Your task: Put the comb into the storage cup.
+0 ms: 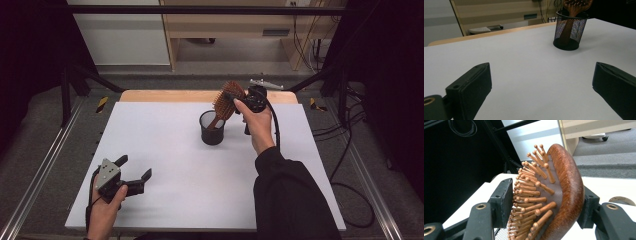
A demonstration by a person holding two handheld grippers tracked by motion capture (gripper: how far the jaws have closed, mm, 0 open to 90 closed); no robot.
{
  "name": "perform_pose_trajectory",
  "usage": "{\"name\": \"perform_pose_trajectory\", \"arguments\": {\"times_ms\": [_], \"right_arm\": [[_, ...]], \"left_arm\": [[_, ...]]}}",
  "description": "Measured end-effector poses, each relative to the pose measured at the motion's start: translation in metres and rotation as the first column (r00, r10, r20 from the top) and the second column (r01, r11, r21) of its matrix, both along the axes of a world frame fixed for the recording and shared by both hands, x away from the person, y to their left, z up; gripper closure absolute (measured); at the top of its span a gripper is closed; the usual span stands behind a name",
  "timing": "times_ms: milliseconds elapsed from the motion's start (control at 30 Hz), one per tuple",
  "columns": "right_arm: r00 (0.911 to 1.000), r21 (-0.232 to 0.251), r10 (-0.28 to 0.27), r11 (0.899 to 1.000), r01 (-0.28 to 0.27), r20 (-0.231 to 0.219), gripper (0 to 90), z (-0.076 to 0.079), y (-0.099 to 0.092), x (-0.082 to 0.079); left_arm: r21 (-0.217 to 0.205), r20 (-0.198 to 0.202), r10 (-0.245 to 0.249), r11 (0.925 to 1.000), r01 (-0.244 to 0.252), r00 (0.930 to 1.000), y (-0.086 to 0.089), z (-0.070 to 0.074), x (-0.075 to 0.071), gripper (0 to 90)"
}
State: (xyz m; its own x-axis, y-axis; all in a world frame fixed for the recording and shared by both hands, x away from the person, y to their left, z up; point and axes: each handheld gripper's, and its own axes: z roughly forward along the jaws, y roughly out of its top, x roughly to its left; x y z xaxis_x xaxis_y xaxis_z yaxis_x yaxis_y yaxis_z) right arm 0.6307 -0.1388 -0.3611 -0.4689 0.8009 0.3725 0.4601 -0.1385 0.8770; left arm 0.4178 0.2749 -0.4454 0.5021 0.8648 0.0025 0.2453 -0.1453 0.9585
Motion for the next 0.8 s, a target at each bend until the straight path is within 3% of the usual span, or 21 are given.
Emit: {"name": "perform_pose_trajectory", "arguments": {"times_ms": [500, 800], "right_arm": [[1.0, -0.034, 0.003, 0.999, -0.004, -0.003, 33.7, -0.0002, 0.0014, -0.0011], [1.0, -0.052, 0.006, 0.999, -0.006, -0.001, 24.9, 0.0, 0.0059, -0.0018]], "left_arm": [[0.0, 0.001, 0.0, 1.0, 0.0, 1.0, 0.0, 0.0001, -0.0002, 2.7], [0.001, 0.001, -0.001, 1.0, 0.001, 1.0, 0.0, 0.0002, -0.0002, 2.7]]}}
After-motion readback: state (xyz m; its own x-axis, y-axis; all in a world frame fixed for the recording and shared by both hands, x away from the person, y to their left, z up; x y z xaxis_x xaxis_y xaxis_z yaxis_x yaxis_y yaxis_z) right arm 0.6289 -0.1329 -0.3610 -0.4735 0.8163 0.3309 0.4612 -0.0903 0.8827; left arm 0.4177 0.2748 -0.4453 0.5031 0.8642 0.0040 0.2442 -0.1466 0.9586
